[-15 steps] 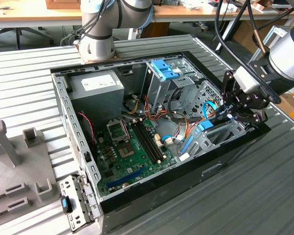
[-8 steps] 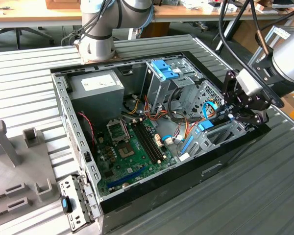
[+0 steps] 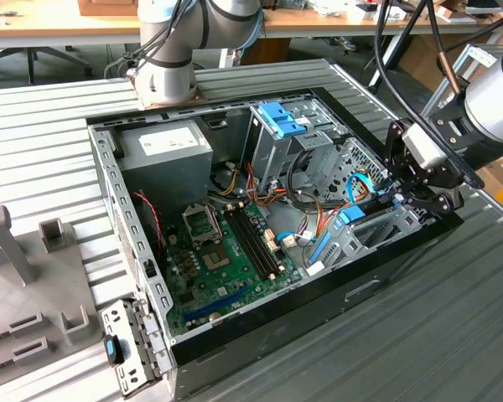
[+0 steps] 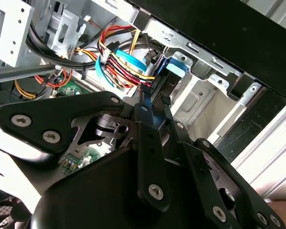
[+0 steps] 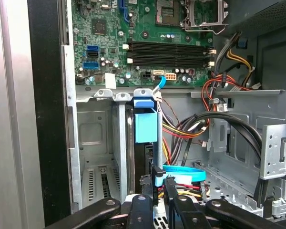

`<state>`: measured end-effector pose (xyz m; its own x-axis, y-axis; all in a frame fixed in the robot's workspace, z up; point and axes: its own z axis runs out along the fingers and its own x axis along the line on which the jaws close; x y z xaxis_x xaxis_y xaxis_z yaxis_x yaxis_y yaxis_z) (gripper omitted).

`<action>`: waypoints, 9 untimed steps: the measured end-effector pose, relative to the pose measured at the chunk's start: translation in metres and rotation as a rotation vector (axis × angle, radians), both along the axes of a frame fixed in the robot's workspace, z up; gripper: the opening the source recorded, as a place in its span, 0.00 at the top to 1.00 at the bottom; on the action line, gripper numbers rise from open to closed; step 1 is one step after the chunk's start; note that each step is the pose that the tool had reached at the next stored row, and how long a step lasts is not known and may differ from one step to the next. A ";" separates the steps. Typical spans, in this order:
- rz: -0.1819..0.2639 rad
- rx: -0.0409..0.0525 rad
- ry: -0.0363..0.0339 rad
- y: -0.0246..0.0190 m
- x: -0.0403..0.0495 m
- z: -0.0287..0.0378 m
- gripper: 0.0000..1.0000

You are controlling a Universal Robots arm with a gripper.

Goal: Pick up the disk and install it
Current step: 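Insert the first disk wire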

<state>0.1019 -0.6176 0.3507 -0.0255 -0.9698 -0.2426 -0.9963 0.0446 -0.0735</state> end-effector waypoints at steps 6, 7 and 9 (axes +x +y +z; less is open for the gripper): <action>0.000 0.0021 -0.0001 0.0000 -0.0001 0.0179 0.76; 0.000 0.0032 -0.0002 -0.0001 -0.0001 0.0191 0.76; 0.001 0.0037 -0.0001 0.0000 -0.0001 0.0196 0.76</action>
<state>0.1018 -0.6176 0.3703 -0.0246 -0.9689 -0.2462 -0.9963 0.0440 -0.0735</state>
